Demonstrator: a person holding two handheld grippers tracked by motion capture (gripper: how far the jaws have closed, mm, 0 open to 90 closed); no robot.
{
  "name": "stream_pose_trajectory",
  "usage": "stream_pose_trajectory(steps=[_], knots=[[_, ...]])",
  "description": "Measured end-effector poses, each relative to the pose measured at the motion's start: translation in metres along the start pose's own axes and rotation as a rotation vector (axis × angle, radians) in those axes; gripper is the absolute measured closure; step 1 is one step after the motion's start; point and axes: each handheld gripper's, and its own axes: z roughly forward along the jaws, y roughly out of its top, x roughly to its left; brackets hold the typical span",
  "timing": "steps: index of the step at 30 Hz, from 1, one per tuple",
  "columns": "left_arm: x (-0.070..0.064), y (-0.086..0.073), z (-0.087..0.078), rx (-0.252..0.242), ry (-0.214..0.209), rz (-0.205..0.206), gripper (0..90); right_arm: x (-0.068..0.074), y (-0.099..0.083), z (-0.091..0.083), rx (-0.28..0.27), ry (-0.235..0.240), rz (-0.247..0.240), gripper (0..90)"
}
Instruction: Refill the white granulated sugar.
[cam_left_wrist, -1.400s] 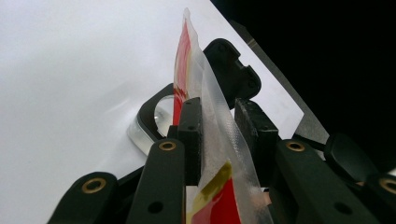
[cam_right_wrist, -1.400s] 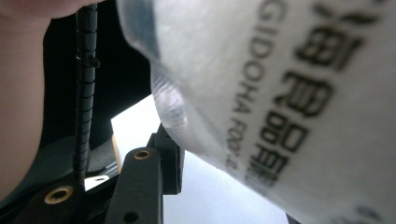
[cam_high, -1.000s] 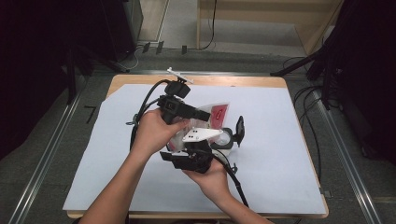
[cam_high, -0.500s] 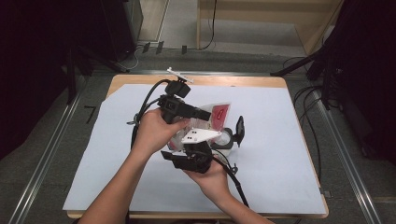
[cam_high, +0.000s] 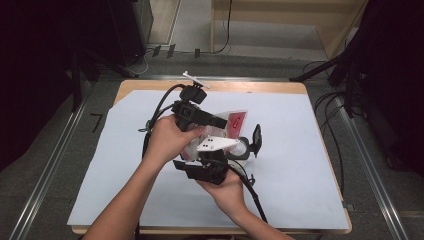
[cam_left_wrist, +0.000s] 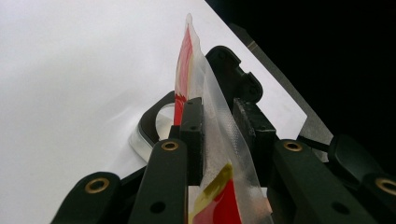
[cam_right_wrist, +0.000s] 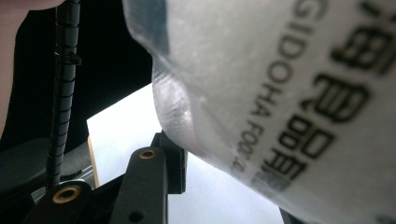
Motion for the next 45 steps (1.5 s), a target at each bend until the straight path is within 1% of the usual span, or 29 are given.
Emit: stream_pose_trajectory(steps=[12, 20, 23, 27, 28, 29, 30, 31, 33, 34, 38, 45], knots=[[-0.001, -0.001, 0.000, 0.002, 0.003, 0.005, 75.5, 0.001, -0.001, 0.001, -0.012, -0.010, 0.003, 64.3], [-0.002, -0.004, -0.001, -0.005, 0.000, 0.005, 76.6, 0.004, -0.004, 0.002, -0.012, -0.017, 0.006, 64.3], [-0.002, -0.004, -0.001, -0.001, 0.002, 0.006, 76.8, 0.004, -0.005, 0.003, -0.016, -0.019, 0.000, 64.2], [-0.002, -0.003, -0.002, -0.009, 0.004, 0.014, 76.6, 0.004, -0.003, 0.003, -0.011, -0.024, -0.005, 64.2], [-0.002, -0.003, -0.002, -0.016, 0.000, 0.008, 76.5, 0.003, -0.002, 0.003, -0.011, -0.026, -0.006, 64.2], [-0.002, -0.002, -0.003, -0.018, 0.002, 0.016, 76.6, 0.003, -0.001, 0.003, -0.014, -0.027, -0.010, 64.2], [-0.004, -0.001, -0.005, -0.022, 0.003, 0.012, 76.6, 0.004, 0.000, 0.002, -0.014, -0.026, -0.010, 64.2], [-0.005, -0.001, -0.006, -0.032, 0.001, 0.020, 76.6, 0.004, 0.001, 0.002, -0.014, -0.029, -0.014, 64.2], [-0.007, 0.000, -0.008, -0.041, 0.004, 0.022, 76.5, 0.005, 0.003, 0.000, -0.018, -0.034, -0.027, 64.2], [-0.008, 0.001, -0.010, -0.037, 0.005, 0.032, 76.5, 0.005, 0.004, 0.000, -0.022, -0.033, -0.031, 64.2], [-0.011, 0.002, -0.011, -0.038, 0.009, 0.037, 76.4, 0.007, 0.006, -0.003, -0.027, -0.032, -0.036, 64.2], [-0.008, 0.000, -0.010, -0.037, 0.005, 0.026, 76.5, 0.006, 0.005, -0.001, -0.017, -0.027, -0.037, 64.2]])
